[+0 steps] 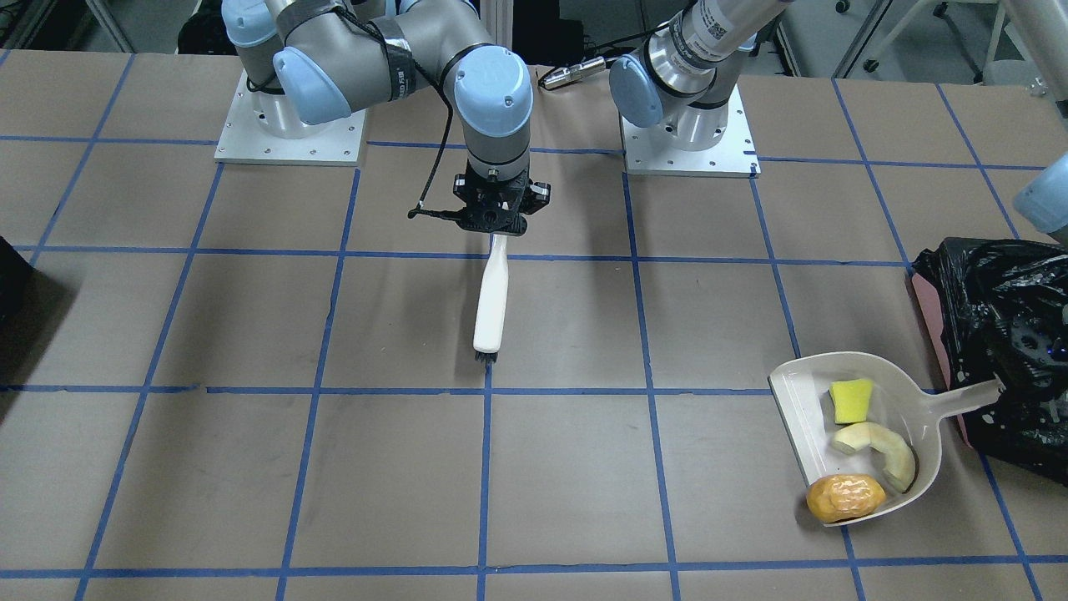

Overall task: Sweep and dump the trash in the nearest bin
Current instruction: 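Withdraw the right gripper with the brush away from the dustpan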

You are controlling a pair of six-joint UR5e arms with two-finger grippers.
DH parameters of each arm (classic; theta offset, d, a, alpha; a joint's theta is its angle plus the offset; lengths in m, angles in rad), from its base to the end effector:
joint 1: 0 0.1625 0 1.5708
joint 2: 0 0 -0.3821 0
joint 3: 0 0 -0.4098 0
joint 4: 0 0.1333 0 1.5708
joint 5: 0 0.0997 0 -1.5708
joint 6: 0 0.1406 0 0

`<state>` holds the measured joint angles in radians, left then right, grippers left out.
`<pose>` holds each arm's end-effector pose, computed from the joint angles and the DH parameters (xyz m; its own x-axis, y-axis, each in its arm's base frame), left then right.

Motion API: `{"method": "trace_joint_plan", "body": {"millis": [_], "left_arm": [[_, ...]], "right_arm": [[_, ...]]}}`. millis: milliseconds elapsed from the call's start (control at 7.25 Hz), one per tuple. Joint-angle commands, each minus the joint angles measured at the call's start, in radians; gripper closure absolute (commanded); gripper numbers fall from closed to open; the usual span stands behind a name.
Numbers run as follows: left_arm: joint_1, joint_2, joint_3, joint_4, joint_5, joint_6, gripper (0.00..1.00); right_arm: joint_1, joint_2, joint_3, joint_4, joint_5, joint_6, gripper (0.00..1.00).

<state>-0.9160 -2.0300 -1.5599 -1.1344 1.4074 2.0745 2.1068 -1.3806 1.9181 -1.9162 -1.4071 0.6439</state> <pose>0.2639 -0.6001 0.1875 -0.1562 0.9854 -0.0681 0.9783 0.1448 -0.1482 0.3874 -0.3463 0.1727 -0.9921 0.1251 -0.0133 0.1178 0.9614 0.2487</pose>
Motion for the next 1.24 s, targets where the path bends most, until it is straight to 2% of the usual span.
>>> {"method": "trace_joint_plan", "body": {"millis": [0, 276, 552, 966, 1103], "left_arm": [[-0.007, -0.016, -0.005, 0.004, 0.031, -0.005, 1.0], [-0.014, -0.018, -0.005, 0.007, 0.076, -0.013, 1.0], [-0.014, -0.019, -0.006, 0.007, 0.078, -0.013, 1.0], [-0.014, -0.024, -0.008, 0.007, 0.09, -0.014, 0.79], [-0.014, -0.03, -0.008, 0.021, 0.09, -0.014, 0.79]], "right_arm": [[0.007, -0.002, 0.004, -0.003, -0.004, -0.026, 1.0], [0.01, -0.002, 0.004, -0.012, -0.032, -0.064, 1.0], [0.01, -0.002, 0.004, -0.014, -0.032, -0.064, 1.0], [0.012, -0.002, 0.004, -0.015, -0.032, -0.064, 1.0], [0.012, 0.0, 0.004, -0.014, -0.032, -0.064, 1.0]]}}
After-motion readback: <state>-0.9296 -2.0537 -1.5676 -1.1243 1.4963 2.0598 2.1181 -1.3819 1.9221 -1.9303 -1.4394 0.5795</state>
